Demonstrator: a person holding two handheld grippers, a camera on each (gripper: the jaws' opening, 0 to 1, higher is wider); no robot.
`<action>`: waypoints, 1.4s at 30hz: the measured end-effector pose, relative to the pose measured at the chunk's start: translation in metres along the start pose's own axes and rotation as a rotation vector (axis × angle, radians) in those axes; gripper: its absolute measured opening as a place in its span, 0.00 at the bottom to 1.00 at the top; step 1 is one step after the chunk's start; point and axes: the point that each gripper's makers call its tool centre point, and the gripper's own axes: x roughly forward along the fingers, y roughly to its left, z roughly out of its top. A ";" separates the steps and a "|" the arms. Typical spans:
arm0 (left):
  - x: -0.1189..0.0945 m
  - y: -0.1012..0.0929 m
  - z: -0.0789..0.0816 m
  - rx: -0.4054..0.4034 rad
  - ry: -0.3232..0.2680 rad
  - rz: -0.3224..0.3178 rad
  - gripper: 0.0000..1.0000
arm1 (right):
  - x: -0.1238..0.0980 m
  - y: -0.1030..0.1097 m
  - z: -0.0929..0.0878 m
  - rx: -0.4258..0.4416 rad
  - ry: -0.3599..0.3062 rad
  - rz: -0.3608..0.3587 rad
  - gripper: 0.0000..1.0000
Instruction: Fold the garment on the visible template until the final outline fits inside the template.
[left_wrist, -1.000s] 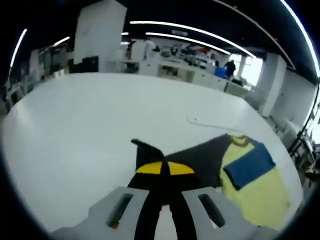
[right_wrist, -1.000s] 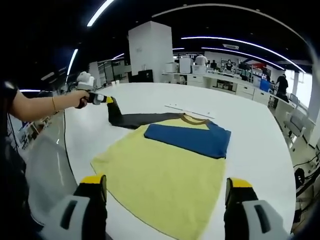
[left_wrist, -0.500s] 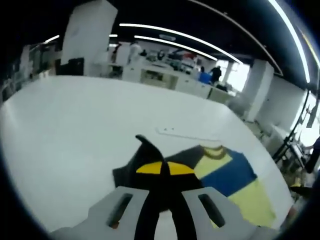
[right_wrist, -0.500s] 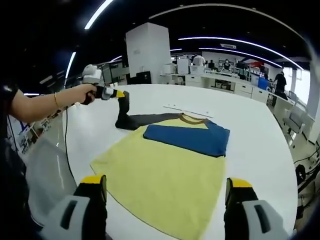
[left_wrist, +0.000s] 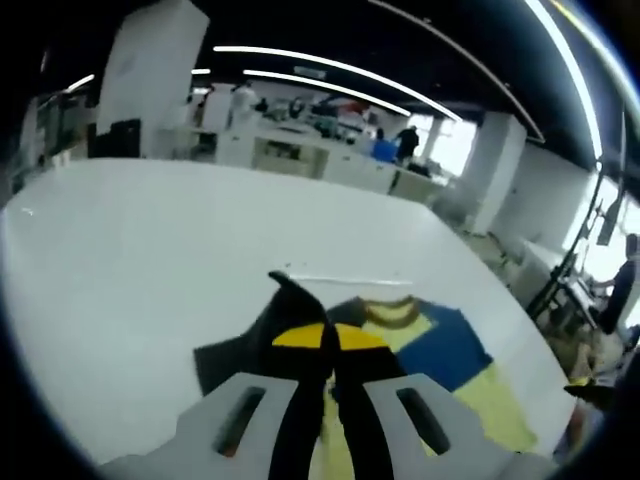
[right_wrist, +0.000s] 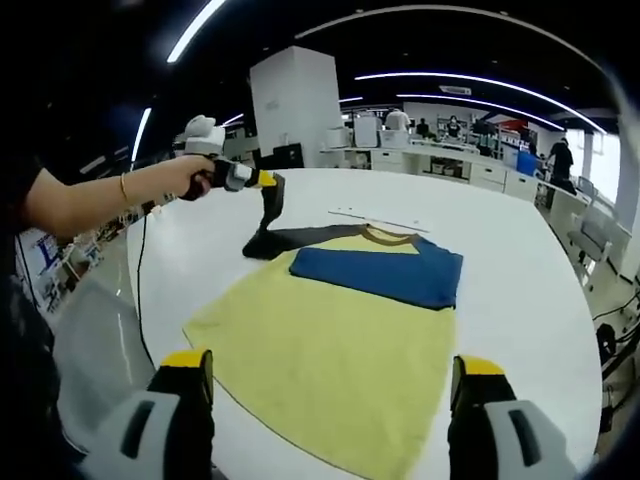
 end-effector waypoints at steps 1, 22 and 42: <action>0.003 -0.005 0.000 -0.010 0.003 -0.008 0.00 | 0.000 -0.002 -0.001 0.000 0.000 0.000 0.99; 0.047 -0.101 -0.008 -0.049 0.050 -0.211 0.00 | 0.002 -0.013 -0.005 -0.005 0.033 -0.017 0.99; 0.067 -0.174 -0.025 -0.021 0.080 -0.392 0.00 | 0.004 -0.019 -0.015 0.017 0.068 -0.030 0.99</action>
